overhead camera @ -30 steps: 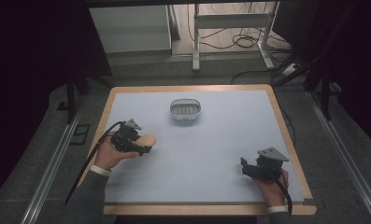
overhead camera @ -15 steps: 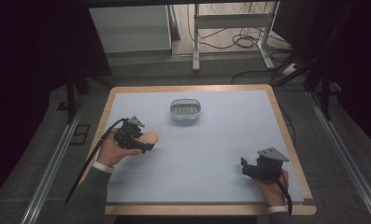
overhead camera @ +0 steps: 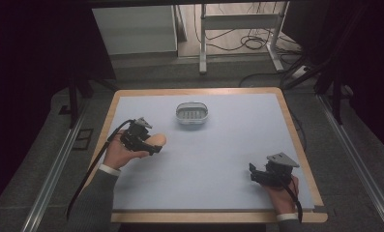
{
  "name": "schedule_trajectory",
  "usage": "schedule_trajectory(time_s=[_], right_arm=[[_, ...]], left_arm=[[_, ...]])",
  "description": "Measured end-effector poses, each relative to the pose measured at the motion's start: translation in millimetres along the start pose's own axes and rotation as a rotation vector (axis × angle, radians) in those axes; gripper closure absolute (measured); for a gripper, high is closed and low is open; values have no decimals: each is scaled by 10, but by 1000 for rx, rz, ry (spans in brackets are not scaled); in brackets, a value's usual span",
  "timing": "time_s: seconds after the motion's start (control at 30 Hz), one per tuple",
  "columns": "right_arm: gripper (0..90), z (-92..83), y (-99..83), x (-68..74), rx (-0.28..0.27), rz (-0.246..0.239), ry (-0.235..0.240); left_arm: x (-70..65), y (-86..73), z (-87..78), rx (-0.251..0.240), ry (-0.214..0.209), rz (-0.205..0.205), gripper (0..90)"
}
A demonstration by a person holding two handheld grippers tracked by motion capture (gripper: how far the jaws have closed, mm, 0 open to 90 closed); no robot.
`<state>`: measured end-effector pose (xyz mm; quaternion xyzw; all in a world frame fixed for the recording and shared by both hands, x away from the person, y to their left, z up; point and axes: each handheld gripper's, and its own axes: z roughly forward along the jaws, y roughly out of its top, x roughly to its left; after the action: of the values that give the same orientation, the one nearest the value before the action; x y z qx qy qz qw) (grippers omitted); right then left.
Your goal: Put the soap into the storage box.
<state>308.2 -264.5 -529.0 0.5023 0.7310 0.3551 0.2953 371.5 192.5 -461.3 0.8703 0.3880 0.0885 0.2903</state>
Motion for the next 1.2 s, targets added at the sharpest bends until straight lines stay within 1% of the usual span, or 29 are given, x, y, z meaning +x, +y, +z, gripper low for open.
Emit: schedule_trajectory(time_s=[0.33, 0.97, 1.2], right_arm=[[74, 0, 0, 1, 0, 0, 0], [74, 2, 1, 3, 3, 2, 1], [74, 3, 1, 3, 4, 1, 0]], left_arm=[[-11, 93, 36, 1, 0, 6, 321], [65, 256, 30, -9, 8, 8, 322], [53, 328, 65, -9, 0, 15, 321]])
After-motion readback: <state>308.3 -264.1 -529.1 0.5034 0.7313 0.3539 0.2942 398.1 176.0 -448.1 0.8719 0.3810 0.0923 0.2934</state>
